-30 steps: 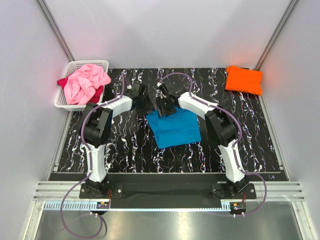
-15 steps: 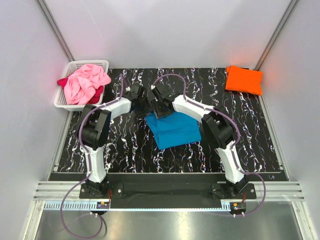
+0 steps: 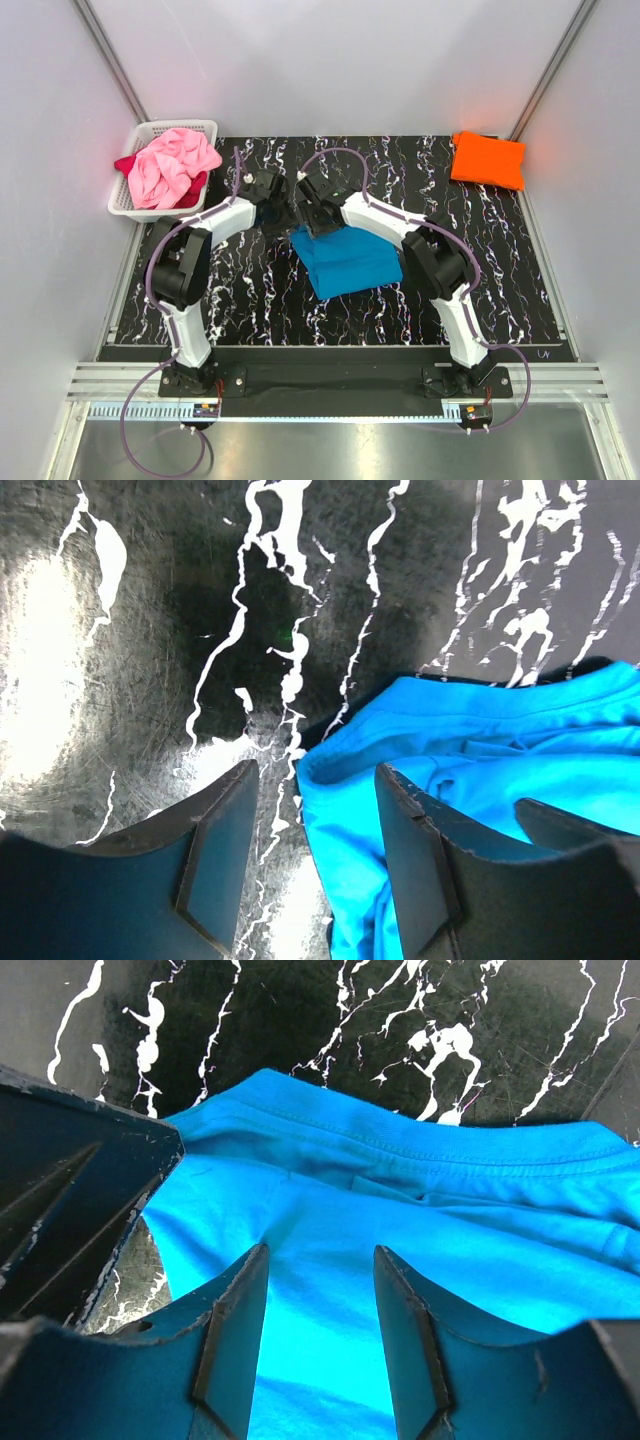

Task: Fold and stack the t-shirts
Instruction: Fold the tshirt

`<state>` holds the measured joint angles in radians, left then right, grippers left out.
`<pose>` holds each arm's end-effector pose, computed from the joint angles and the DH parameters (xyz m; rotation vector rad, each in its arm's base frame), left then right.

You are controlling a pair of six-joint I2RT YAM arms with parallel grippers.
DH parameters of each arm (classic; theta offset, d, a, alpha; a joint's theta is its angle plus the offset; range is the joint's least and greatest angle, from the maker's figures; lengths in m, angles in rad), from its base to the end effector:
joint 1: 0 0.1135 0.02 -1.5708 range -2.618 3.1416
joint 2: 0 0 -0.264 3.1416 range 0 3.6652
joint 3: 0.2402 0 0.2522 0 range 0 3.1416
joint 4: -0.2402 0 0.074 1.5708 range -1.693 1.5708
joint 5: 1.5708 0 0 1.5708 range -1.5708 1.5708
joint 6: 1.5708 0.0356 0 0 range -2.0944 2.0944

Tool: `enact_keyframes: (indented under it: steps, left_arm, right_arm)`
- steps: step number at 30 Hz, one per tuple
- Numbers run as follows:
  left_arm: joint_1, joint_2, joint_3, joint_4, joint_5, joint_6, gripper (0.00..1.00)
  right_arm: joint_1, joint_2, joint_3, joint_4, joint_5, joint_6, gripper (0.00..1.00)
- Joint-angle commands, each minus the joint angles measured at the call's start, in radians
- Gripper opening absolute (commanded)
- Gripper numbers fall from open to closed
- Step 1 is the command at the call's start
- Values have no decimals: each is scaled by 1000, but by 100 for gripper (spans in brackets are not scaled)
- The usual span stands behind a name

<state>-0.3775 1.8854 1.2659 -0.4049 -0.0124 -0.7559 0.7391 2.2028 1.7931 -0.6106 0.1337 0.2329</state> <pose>0.3654 -0.1444 0.1775 -0.5025 2.5998 -0.3845 0.3592 0.3210 0.1908 -0.6006 2.5177 0.1882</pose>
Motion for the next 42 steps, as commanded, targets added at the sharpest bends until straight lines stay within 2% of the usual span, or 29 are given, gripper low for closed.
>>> enact_keyframes:
  steps: [1,4,11,24,27,32,33,35,42]
  left_arm:
    - [3,-45,-5,8,3,10,55]
    - [3,-13,7,6,46,1,55]
    - [2,17,7,3,48,-28,53]
    - [0,92,50,-2,104,-59,36]
    - [0,93,64,-3,103,-60,28]
    - [2,98,95,-2,115,-56,10]
    - [2,103,107,-2,118,-56,3]
    - [2,112,119,0,130,-54,0]
    - [2,104,159,37,155,-56,0]
  right_arm:
    - [22,-78,38,3,46,-1,54]
    - [29,-84,43,3,49,0,54]
    - [40,-84,35,0,38,6,54]
    - [46,-54,-12,8,12,34,52]
    - [46,-51,-32,12,4,39,44]
    - [46,-48,-54,15,6,49,17]
    - [46,-49,-55,15,9,49,12]
    - [46,-55,-58,15,14,51,0]
    - [51,-117,-67,15,27,54,0]
